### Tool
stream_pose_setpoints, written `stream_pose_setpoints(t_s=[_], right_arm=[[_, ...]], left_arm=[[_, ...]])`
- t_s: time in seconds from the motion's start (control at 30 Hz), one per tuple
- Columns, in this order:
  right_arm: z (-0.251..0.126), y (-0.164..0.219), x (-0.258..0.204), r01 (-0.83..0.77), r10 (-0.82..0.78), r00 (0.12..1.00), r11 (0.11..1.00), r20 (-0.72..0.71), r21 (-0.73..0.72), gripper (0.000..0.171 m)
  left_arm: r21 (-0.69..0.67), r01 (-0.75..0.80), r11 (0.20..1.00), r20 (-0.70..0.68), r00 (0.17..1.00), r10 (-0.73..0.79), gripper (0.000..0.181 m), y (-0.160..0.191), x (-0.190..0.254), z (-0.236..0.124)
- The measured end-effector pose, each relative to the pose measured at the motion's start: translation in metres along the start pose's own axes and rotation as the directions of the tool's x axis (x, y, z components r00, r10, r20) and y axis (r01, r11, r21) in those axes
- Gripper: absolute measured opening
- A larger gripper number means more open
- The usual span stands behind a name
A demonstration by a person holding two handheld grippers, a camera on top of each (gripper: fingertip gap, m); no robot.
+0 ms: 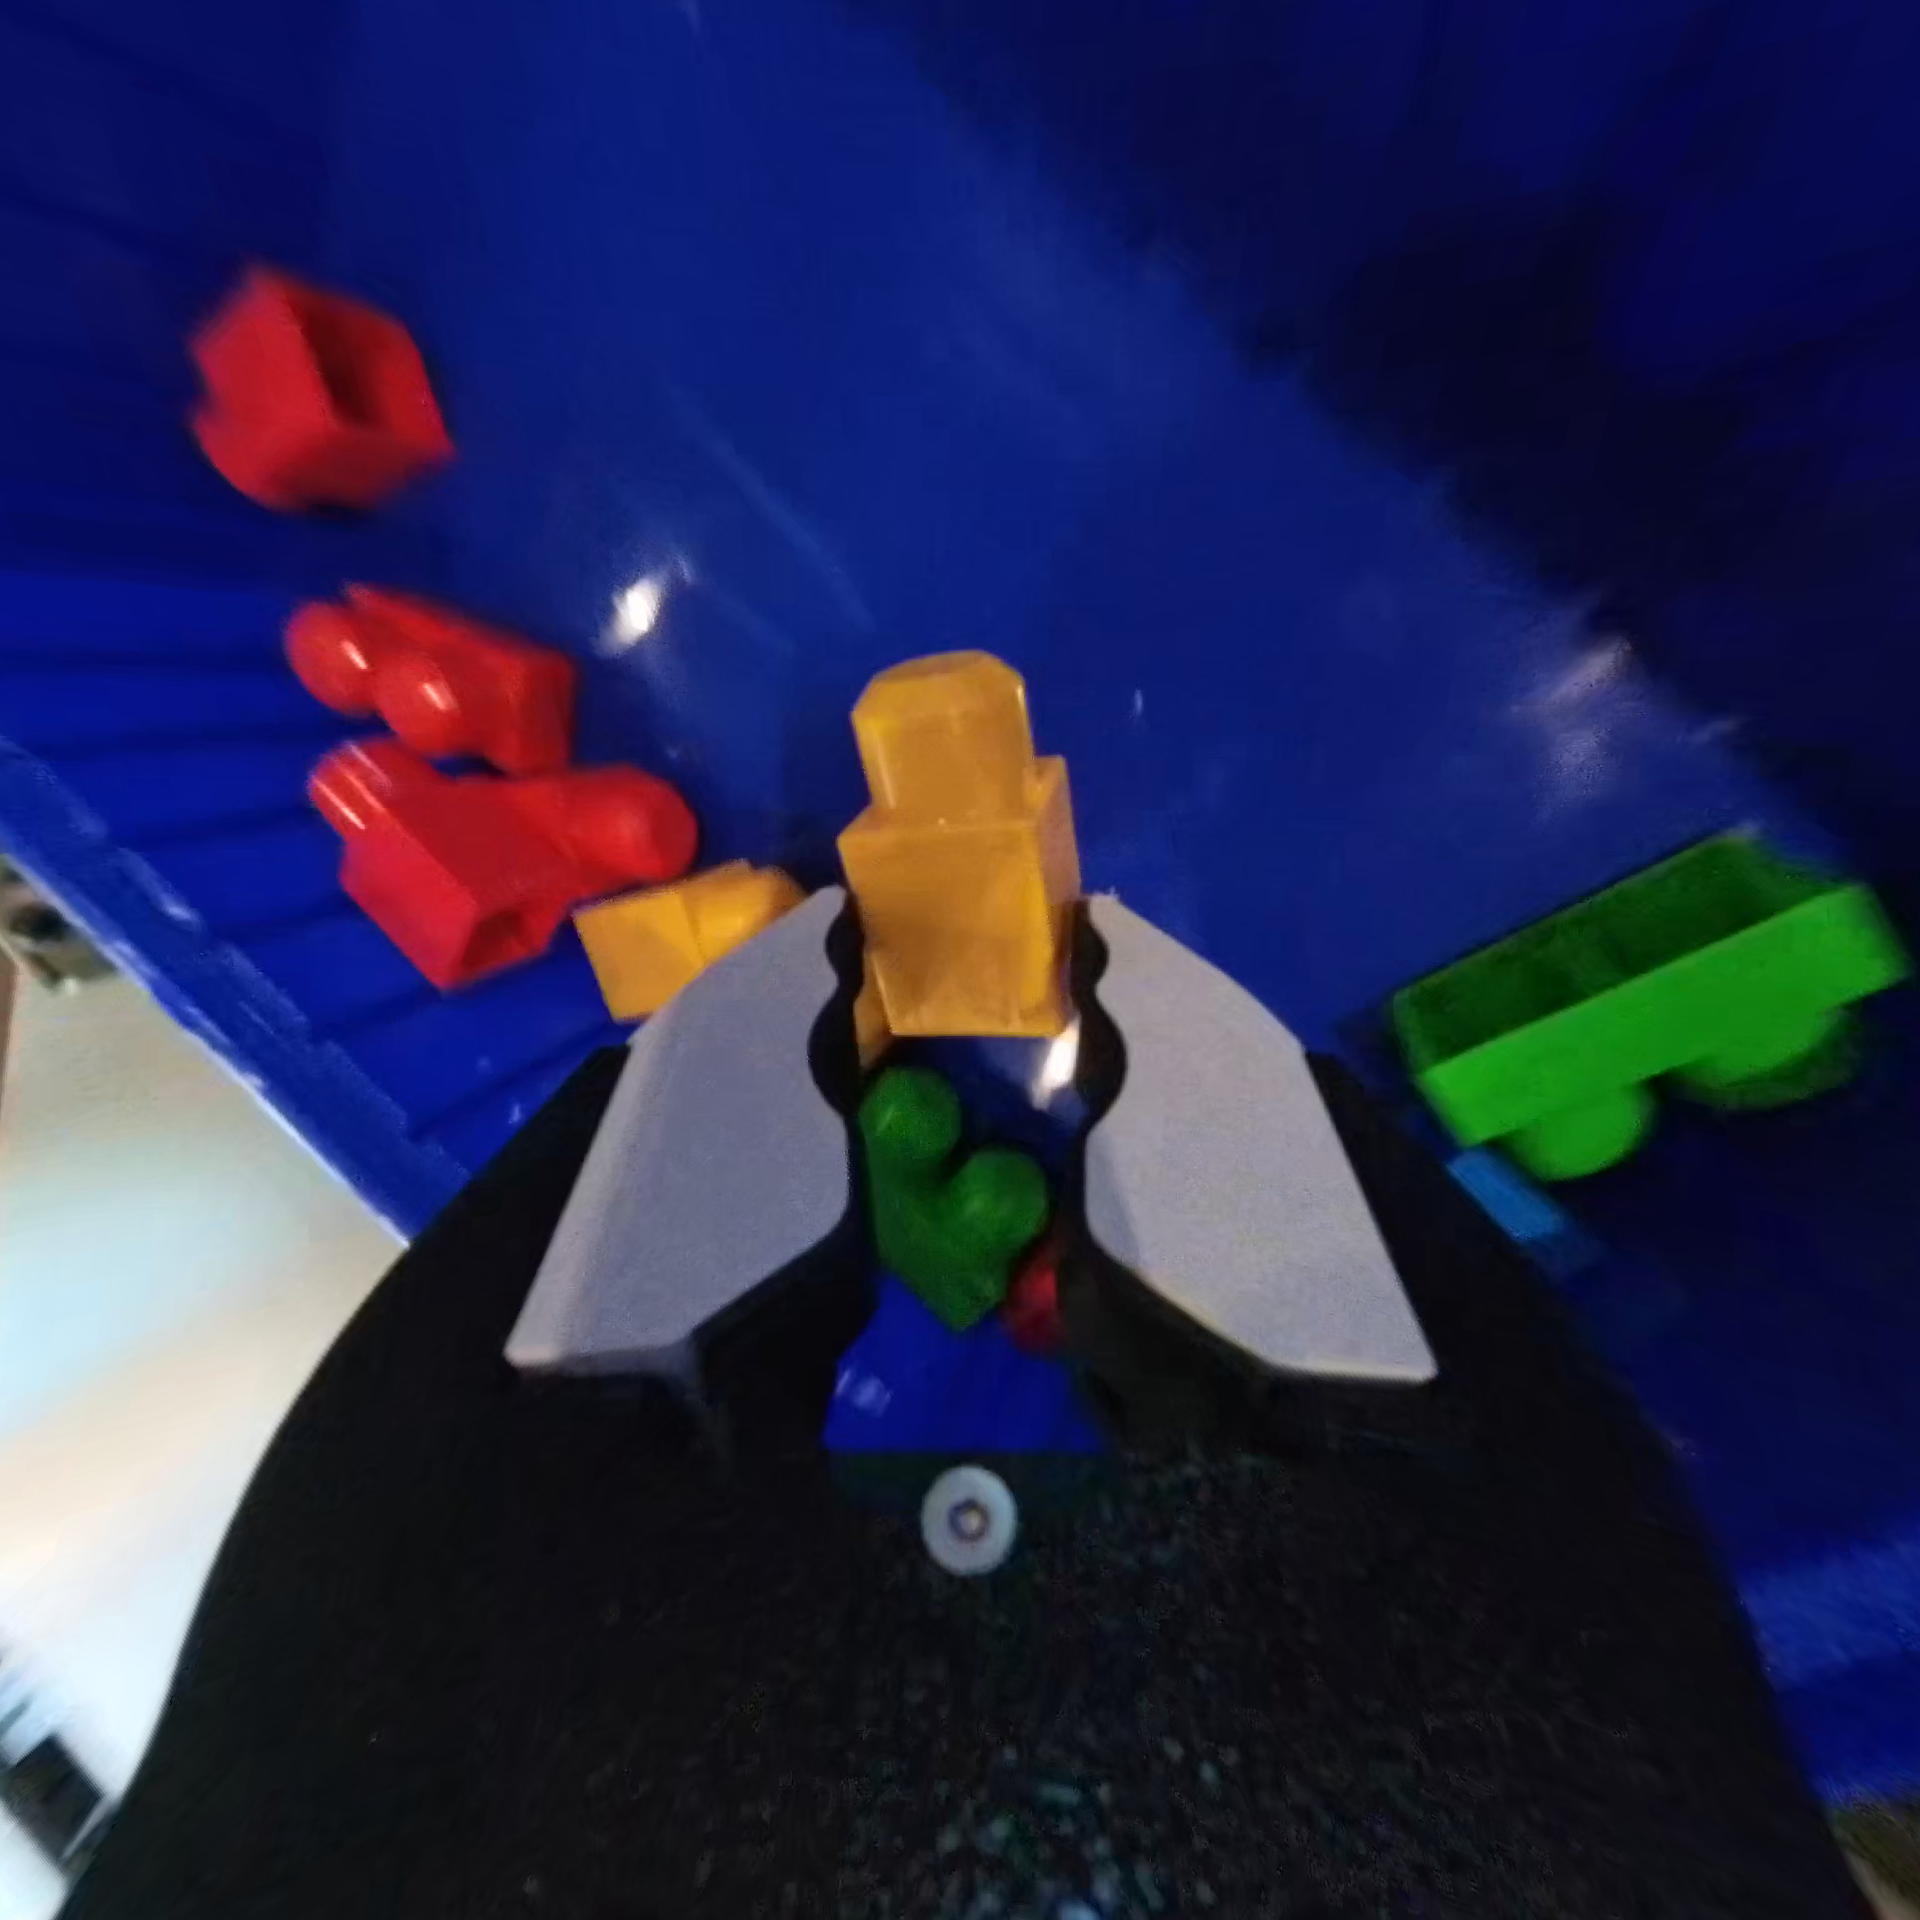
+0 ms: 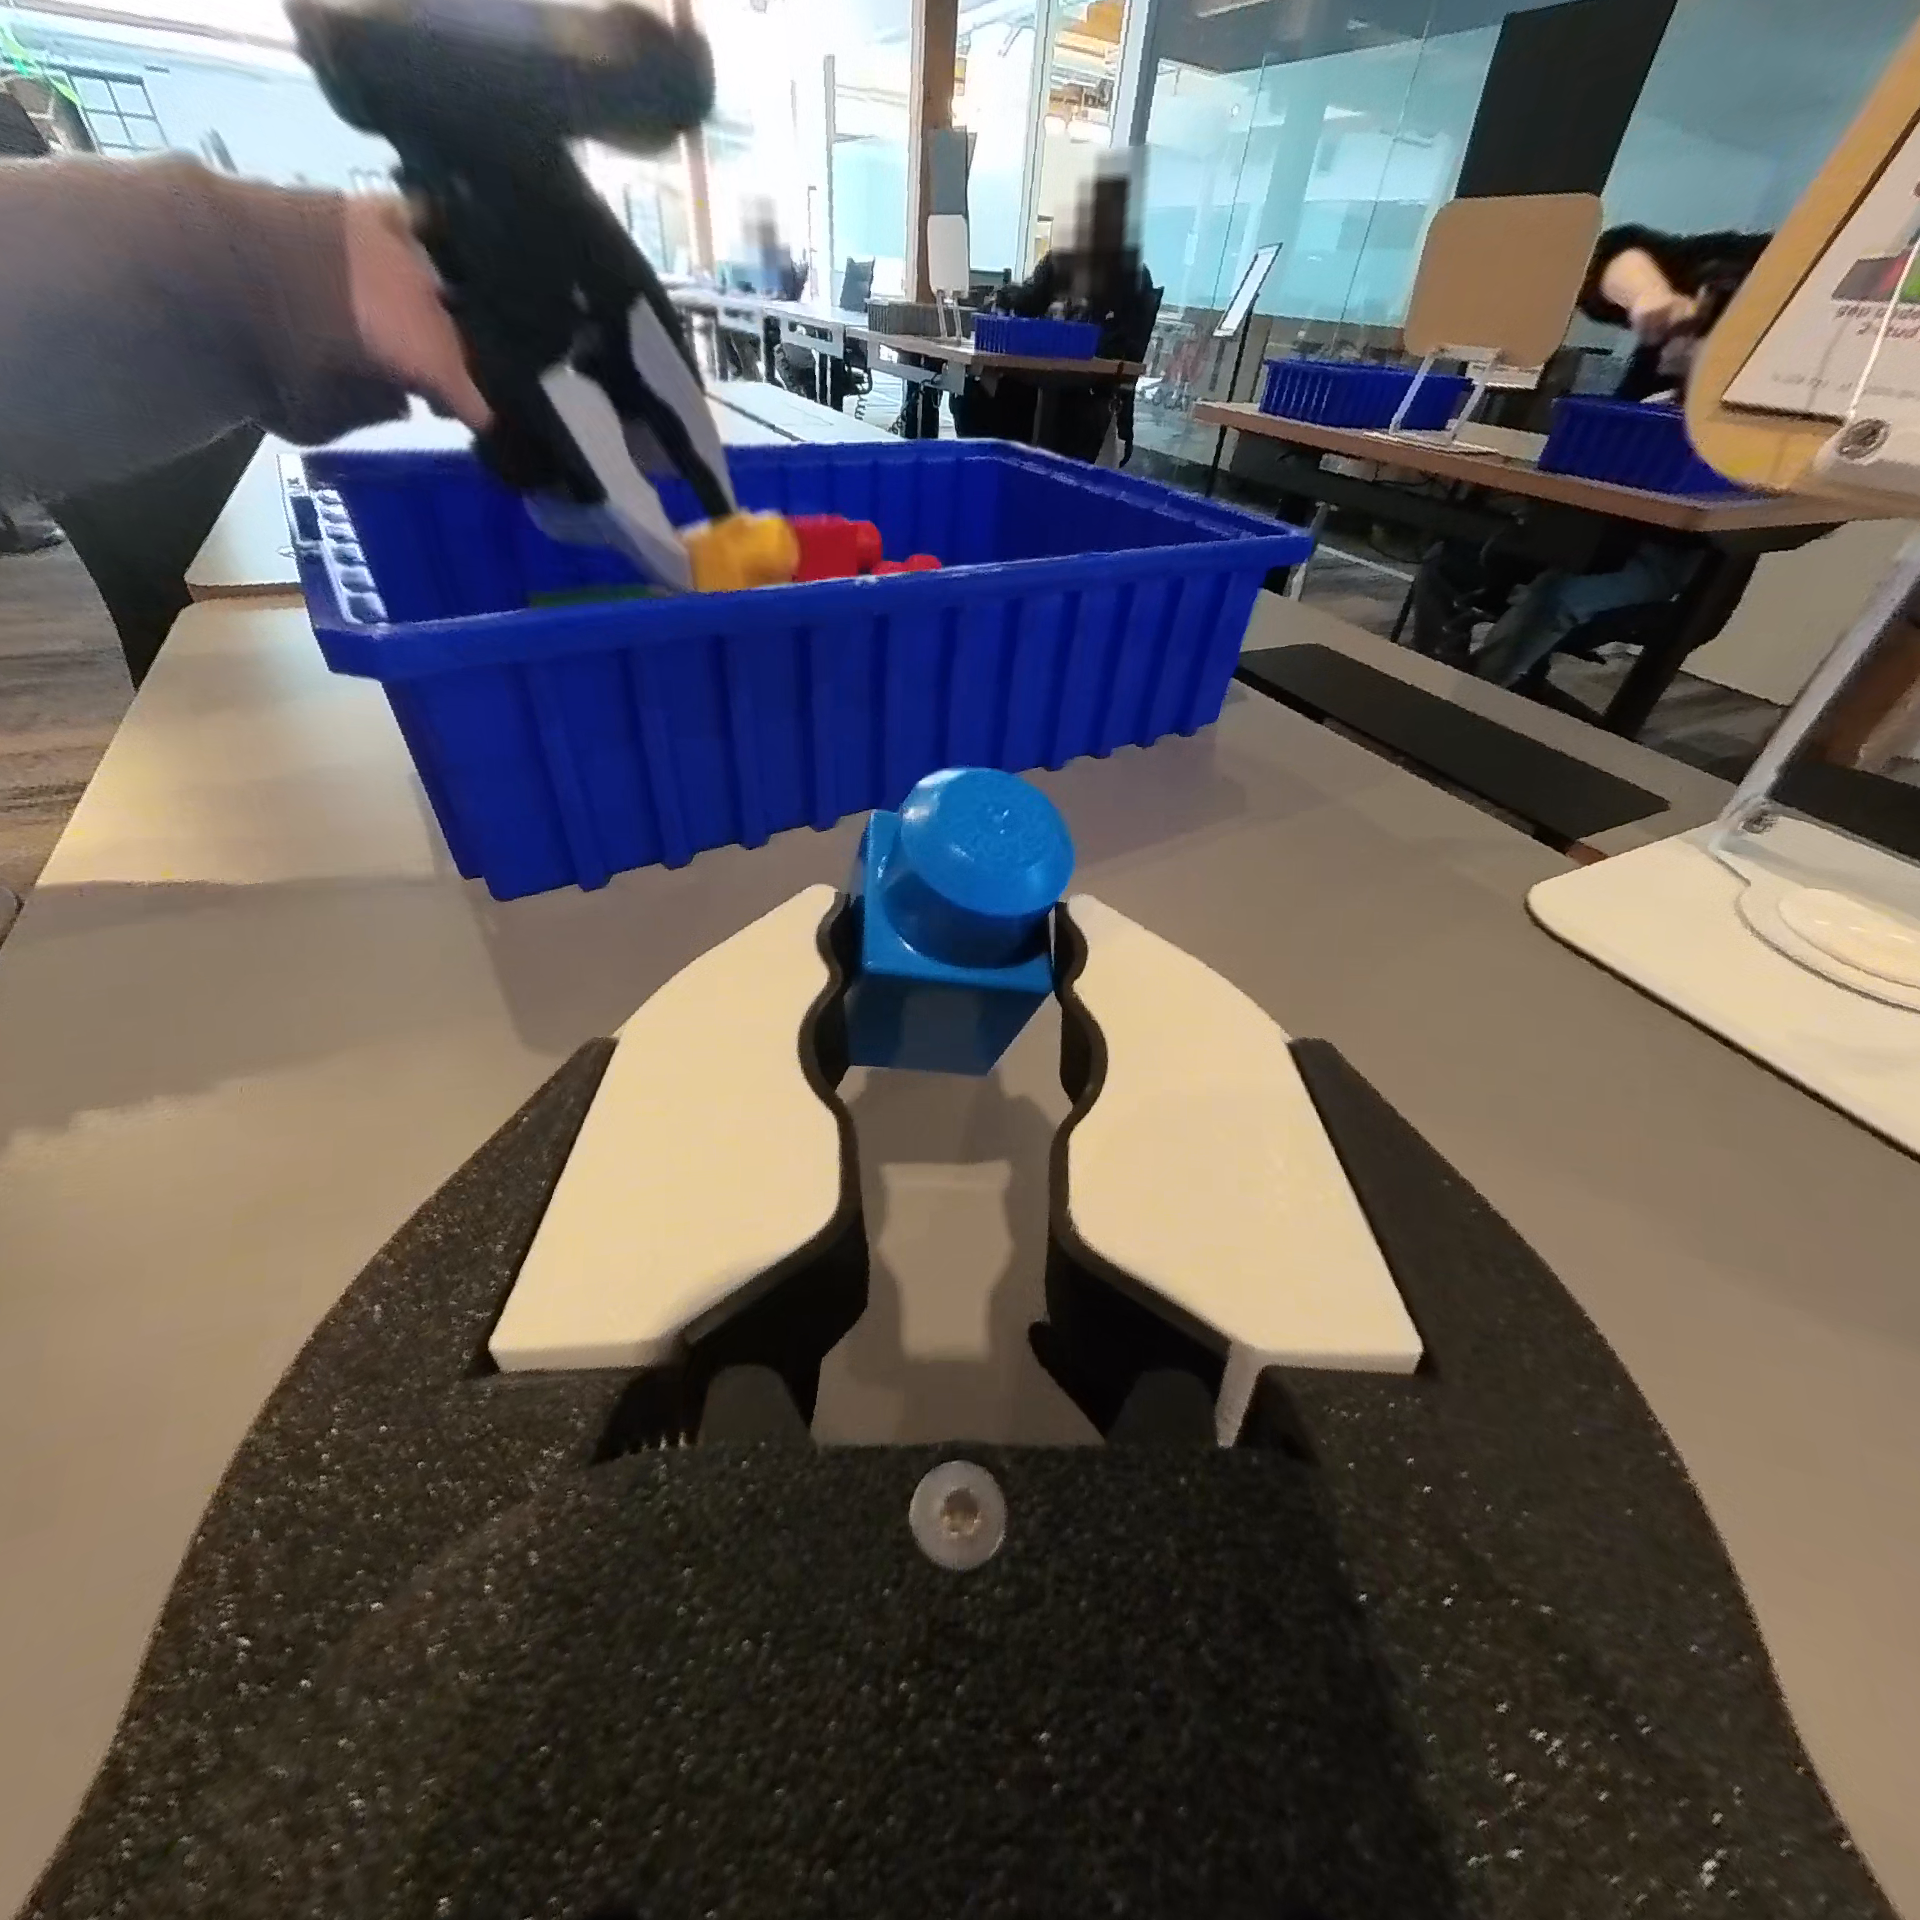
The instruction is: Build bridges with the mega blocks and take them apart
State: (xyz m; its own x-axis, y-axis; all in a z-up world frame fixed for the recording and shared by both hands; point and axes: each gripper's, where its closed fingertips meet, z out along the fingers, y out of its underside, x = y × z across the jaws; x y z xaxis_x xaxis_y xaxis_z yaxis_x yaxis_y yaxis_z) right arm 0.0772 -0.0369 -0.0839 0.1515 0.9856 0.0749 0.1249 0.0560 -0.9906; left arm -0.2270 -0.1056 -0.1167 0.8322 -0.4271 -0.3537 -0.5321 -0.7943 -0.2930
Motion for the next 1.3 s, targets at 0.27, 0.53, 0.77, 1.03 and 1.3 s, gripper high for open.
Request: stream_pose_setpoints(t_s=[0.27, 0.53, 0.77, 1.03, 1.3], right_arm=[[-0.016, -0.002, 0.023, 0.058, -0.058, 0.996, 0.998, -0.061, -0.002, 0.036], [-0.037, 0.011, 0.050, 0.042, -0.047, 0.995, 0.998, -0.090, -0.050, 0.036], [-0.039, 0.030, 0.049, 0.036, -0.043, 0.998, 0.987, -0.042, -0.156, 0.036], [-0.033, 0.049, 0.033, 0.182, -0.175, 0.983, 0.953, 0.051, -0.243, 0.036], [-0.030, 0.081, 0.021, 0.243, -0.196, 0.967, 0.896, 0.160, -0.372, 0.037]], left_arm=[[0.802, -0.086, 0.591, 0.057, 0.996, 0.068, 0.038, -0.188, 0.128, -0.143], [0.926, 0.068, 0.370, -0.117, 0.987, 0.113, 0.038, -0.246, 0.214, -0.091], [0.850, 0.231, 0.473, -0.317, 0.942, 0.111, 0.038, -0.235, 0.208, -0.044], [0.823, 0.116, 0.556, -0.263, 0.945, 0.193, 0.038, -0.222, 0.229, -0.013], [0.847, 0.018, 0.532, -0.173, 0.955, 0.243, 0.038, -0.221, 0.237, -0.006]])
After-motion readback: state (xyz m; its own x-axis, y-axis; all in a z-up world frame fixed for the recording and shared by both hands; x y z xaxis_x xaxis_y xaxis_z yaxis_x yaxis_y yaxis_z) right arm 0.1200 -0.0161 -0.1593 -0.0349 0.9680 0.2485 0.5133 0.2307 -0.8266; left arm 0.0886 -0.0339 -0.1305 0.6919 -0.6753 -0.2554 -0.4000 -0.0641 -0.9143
